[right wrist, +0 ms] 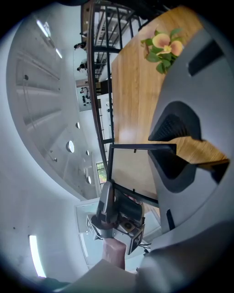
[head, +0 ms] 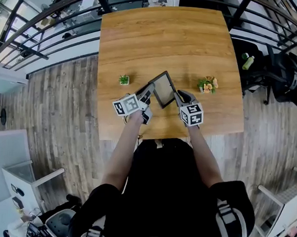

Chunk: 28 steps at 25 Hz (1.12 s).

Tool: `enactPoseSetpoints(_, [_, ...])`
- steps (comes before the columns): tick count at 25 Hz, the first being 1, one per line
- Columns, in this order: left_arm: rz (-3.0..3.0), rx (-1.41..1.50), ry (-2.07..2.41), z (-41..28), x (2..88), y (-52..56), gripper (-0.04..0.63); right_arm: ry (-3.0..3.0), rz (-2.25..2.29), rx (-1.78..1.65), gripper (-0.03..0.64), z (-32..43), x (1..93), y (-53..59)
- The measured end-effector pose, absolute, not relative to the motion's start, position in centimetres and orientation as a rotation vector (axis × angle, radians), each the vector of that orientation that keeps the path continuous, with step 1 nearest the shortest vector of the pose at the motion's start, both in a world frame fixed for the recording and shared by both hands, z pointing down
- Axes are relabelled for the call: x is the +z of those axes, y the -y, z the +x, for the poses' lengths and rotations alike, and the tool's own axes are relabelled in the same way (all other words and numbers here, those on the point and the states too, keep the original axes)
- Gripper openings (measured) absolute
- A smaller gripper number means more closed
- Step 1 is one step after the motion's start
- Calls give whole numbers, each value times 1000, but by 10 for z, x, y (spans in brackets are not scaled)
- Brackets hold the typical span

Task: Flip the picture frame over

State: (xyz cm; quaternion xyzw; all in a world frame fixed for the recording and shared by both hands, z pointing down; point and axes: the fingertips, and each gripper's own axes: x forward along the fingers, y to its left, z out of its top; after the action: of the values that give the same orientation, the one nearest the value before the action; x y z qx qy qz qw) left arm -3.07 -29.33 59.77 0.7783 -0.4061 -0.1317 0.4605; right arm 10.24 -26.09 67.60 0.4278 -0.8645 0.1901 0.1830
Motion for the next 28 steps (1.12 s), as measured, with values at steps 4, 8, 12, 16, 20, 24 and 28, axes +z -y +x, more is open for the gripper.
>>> enactPoseSetpoints(4, [1897,-323,999,-35,594,296,77,2426,1225,498,82,101,671,257])
enactPoseSetpoints(8, [1864,-349,1056,-49,592,308,77,2481,1176,419,95,79,652,255])
enactPoseSetpoints(12, [1833,-367,1117,-64,591,317,77,2538,1100,319,108,48,635,248])
enactPoseSetpoints(16, [1820,-393,1149,-74,587,325,77,2566,1013,246,168,21,630,238])
enactPoseSetpoints(20, [1818,-423,1171,-78,581,327,78,2575,973,223,183,6,634,231])
enactPoseSetpoints(24, [1808,-423,1167,-80,578,325,78,2553,980,212,199,-9,632,223])
enactPoseSetpoints(28, [1815,-414,1150,-79,576,324,78,2525,1037,216,210,-13,630,224])
